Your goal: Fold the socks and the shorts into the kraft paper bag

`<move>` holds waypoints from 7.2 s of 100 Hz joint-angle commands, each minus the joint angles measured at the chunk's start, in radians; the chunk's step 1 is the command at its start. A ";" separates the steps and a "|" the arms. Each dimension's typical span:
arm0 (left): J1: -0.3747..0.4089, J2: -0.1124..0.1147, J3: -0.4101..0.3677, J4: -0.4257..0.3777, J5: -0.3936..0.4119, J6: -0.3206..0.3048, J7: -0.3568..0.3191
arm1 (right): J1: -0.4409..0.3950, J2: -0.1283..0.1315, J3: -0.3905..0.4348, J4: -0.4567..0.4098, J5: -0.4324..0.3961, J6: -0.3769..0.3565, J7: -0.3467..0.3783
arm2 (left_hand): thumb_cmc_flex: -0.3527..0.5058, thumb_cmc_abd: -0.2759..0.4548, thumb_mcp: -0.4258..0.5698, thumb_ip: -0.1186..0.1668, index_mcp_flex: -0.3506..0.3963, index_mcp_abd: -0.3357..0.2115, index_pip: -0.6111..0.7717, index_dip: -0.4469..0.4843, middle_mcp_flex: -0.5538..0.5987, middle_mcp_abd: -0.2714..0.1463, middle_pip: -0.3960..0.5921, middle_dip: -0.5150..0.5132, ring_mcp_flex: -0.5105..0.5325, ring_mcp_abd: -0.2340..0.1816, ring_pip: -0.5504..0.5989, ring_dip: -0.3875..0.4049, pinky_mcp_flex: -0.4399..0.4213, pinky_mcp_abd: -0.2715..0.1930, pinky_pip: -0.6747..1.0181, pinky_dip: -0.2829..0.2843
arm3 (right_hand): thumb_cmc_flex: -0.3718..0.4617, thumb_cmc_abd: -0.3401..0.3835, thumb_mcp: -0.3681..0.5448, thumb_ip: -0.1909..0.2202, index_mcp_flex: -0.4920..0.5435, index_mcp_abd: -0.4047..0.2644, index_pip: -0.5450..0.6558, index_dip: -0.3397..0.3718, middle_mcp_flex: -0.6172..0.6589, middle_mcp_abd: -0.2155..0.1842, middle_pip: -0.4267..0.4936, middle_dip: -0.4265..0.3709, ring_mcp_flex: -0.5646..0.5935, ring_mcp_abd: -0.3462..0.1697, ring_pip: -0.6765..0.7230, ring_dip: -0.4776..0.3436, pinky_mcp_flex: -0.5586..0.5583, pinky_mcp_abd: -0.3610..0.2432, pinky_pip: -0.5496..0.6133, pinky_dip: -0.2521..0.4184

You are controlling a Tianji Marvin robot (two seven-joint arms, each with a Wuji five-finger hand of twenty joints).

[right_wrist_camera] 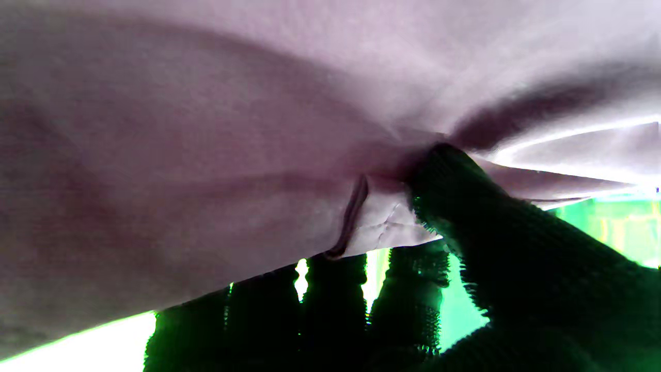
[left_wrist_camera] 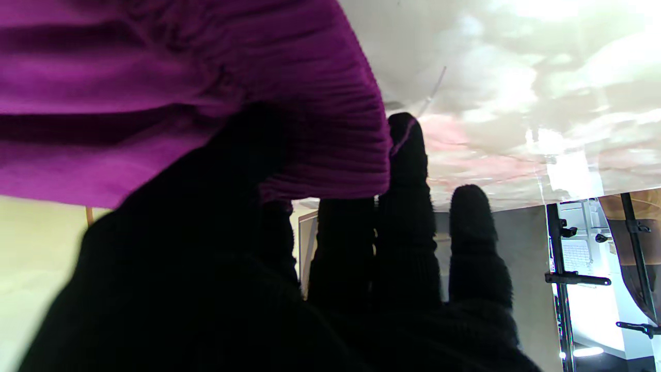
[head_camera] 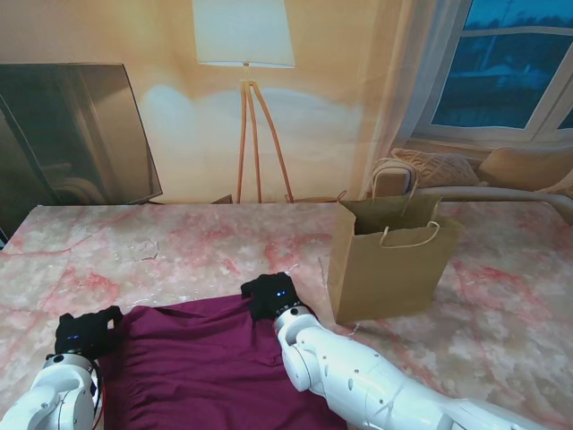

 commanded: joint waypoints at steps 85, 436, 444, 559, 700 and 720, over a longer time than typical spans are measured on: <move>-0.010 -0.022 -0.065 -0.018 -0.013 -0.046 0.151 | -0.116 0.146 0.220 -0.428 -0.063 0.098 0.077 | -0.018 -0.146 0.090 -0.071 0.451 -0.032 -0.058 -0.669 0.284 -0.127 0.058 0.166 0.050 -0.026 0.083 -0.026 0.060 0.018 0.140 -0.018 | 0.034 0.064 -0.016 -0.017 0.102 0.040 0.037 -0.016 0.141 0.042 -0.122 -0.223 0.117 0.027 -0.116 -0.120 0.087 0.030 0.068 0.035; 0.130 -0.007 -0.157 -0.087 -0.180 -0.108 -0.135 | -0.525 0.389 0.510 -0.730 -0.331 -0.505 0.312 | -0.230 0.024 -0.253 0.045 0.028 0.345 -0.749 -0.515 -0.762 0.111 -0.131 -0.120 -0.785 0.046 -0.422 -0.106 -0.241 -0.095 -0.718 0.098 | -0.094 0.161 0.092 0.128 -0.095 0.159 -0.303 -0.004 -0.072 0.042 -0.365 -0.407 -0.033 -0.012 -0.521 -0.348 -0.097 -0.012 -0.320 -0.160; 0.117 -0.006 -0.135 -0.067 -0.156 -0.092 -0.122 | -0.510 0.388 0.493 -0.713 -0.323 -0.502 0.316 | -0.233 -0.007 -0.114 0.034 0.072 0.270 -0.597 -0.329 -0.739 0.099 -0.122 -0.114 -0.759 0.049 -0.407 -0.091 -0.243 -0.093 -0.673 0.157 | -0.094 0.160 0.089 0.126 -0.093 0.156 -0.300 -0.004 -0.071 0.040 -0.365 -0.408 -0.034 -0.015 -0.522 -0.348 -0.102 -0.012 -0.323 -0.158; 0.200 -0.082 -0.293 -0.342 -0.394 -0.082 0.073 | -0.222 0.303 0.179 -0.541 -0.063 -0.395 0.417 | -0.093 -0.131 0.369 0.070 0.220 -0.036 0.188 0.338 0.218 -0.031 0.395 0.394 0.219 0.073 0.416 0.199 0.383 0.076 0.592 0.151 | -0.069 0.224 0.021 0.089 -0.100 0.175 -0.271 -0.041 -0.088 0.037 -0.430 -0.434 -0.108 -0.060 -0.586 -0.433 -0.191 -0.098 -0.450 -0.229; 0.024 -0.060 0.294 -0.408 -0.288 0.284 0.033 | -0.167 0.264 0.095 -0.496 0.025 -0.333 0.459 | -0.089 -0.113 0.280 0.070 0.220 0.003 0.139 0.243 0.232 -0.027 0.387 0.218 0.380 0.011 0.384 0.063 0.749 -0.073 0.749 -0.138 | -0.220 0.257 -0.084 0.204 -0.153 0.209 -0.397 0.013 -0.163 0.047 -0.477 -0.450 -0.174 -0.061 -0.599 -0.467 -0.227 -0.108 -0.463 -0.236; 0.012 -0.064 0.302 -0.396 -0.276 0.310 0.052 | -0.259 0.310 0.208 -0.628 -0.055 -0.358 0.445 | -0.088 -0.114 0.278 0.070 0.220 0.003 0.142 0.239 0.232 -0.025 0.389 0.215 0.381 0.011 0.386 0.060 0.752 -0.073 0.749 -0.141 | -0.245 0.207 -0.126 0.201 -0.171 0.217 -0.417 0.027 -0.175 0.048 -0.483 -0.453 -0.181 -0.059 -0.603 -0.467 -0.226 -0.109 -0.466 -0.236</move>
